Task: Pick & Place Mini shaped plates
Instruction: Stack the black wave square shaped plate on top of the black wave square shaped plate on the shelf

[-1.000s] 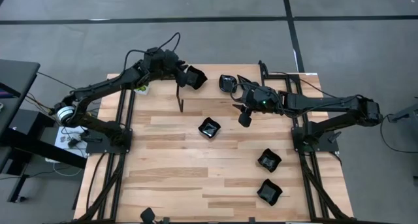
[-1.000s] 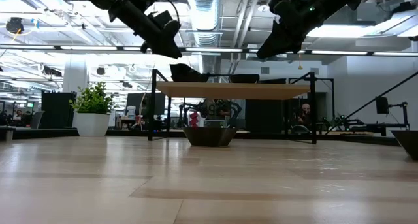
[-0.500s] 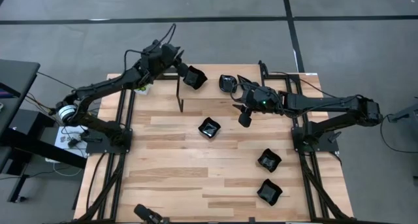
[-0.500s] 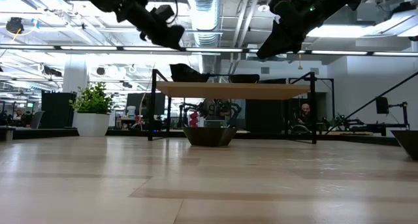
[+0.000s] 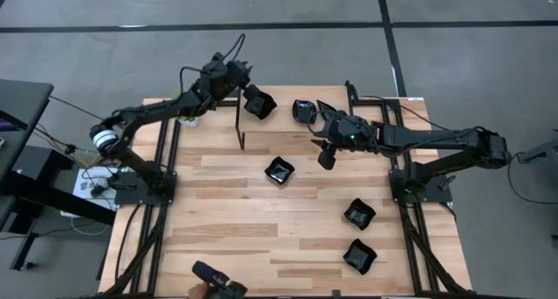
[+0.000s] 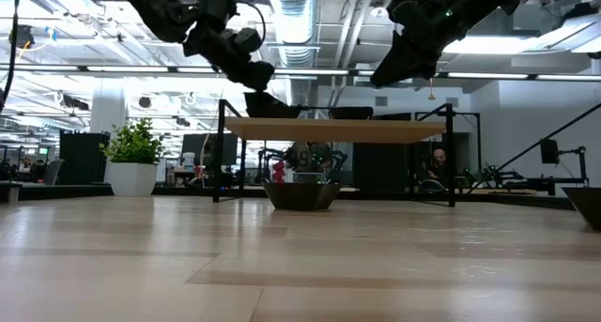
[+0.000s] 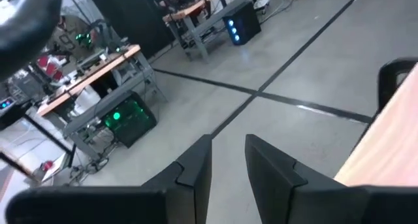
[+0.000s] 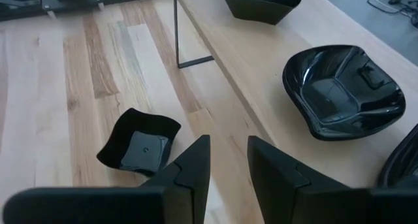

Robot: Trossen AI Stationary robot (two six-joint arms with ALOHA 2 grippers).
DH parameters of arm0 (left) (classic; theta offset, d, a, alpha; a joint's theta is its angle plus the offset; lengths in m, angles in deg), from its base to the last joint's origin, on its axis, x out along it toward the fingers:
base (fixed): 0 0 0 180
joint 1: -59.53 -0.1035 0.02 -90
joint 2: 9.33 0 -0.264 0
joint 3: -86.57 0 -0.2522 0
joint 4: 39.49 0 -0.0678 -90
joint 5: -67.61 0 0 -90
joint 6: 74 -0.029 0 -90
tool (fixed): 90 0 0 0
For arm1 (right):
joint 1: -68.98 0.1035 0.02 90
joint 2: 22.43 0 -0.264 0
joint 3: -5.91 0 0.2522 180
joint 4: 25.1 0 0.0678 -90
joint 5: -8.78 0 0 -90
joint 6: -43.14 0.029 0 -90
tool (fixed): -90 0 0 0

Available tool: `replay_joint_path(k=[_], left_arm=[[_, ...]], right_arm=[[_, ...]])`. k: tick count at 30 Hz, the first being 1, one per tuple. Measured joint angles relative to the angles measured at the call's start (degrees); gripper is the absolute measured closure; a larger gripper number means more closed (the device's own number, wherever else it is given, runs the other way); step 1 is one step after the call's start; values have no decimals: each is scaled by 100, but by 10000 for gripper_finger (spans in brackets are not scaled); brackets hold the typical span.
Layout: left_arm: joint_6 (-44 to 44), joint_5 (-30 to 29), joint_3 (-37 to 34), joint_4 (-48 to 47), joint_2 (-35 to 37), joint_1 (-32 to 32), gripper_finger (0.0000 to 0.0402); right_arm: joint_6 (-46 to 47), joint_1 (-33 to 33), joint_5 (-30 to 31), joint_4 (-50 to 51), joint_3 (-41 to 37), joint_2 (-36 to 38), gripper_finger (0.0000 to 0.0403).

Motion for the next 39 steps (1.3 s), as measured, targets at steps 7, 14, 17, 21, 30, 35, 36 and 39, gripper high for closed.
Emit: replay_joint_path(k=[7,14,17,21,30,35,36,39], left_arm=[[-4,32,0,-23,-163,43,307],[-26,36,0,312,85,182,307],[-41,40,0,294,266,185,307],[7,-1,0,302,837,314,307],[344,153,9,-530,1415,767,307],[953,1458,4,-1654,1549,1186,307],[1053,1772,2,-1890,1595,1275,307],[1281,2587,1,-2587,1700,1538,307]], right_arm=[[2,0,0,72,0,0,305],[2,0,0,69,0,0,305],[2,0,2,69,0,0,305],[2,0,2,65,0,0,305],[-17,5,0,67,0,0,305],[-57,122,4,92,0,1,305],[-82,173,3,127,0,6,305],[-153,398,0,352,-2,112,305]])
